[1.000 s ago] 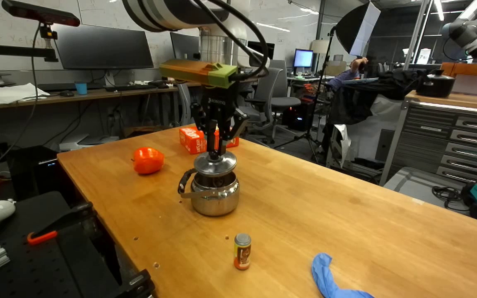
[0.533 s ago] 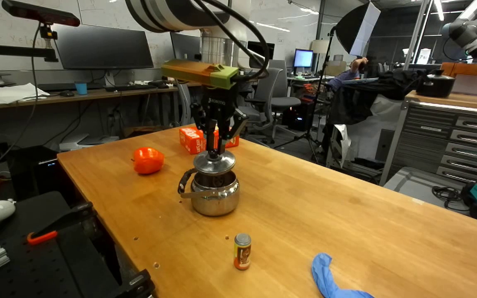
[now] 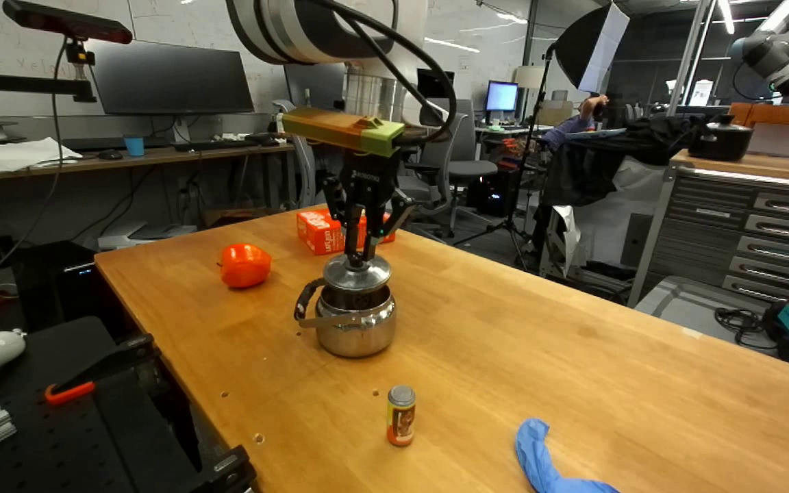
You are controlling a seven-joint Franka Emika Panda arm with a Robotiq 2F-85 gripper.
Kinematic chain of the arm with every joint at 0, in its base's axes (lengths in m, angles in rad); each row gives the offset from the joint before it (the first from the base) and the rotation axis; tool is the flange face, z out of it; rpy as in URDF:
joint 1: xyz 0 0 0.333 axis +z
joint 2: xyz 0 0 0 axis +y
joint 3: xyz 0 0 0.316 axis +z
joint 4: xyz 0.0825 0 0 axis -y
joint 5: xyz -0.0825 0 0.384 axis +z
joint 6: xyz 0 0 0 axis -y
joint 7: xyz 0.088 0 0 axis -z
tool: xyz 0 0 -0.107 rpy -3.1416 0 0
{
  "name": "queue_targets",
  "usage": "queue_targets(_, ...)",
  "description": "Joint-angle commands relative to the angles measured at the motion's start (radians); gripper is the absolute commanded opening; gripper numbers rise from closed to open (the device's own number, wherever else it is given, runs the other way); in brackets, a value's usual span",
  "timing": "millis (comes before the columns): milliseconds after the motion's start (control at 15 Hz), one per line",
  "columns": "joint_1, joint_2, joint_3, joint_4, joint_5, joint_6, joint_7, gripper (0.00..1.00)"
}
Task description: Take the lid and cover the teapot
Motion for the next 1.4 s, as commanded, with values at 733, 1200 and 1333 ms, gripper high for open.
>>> queue_targets(733,-0.027,0.051,0.003,0.024,0.020,-0.031,-0.040,0.07)
queue_targets(1200,-0.045,0.071,-0.005,0.037,0.007,-0.046,-0.025,0.07)
queue_targets(1333,-0.043,0.074,-0.008,0.039,-0.006,-0.047,-0.010,0.07)
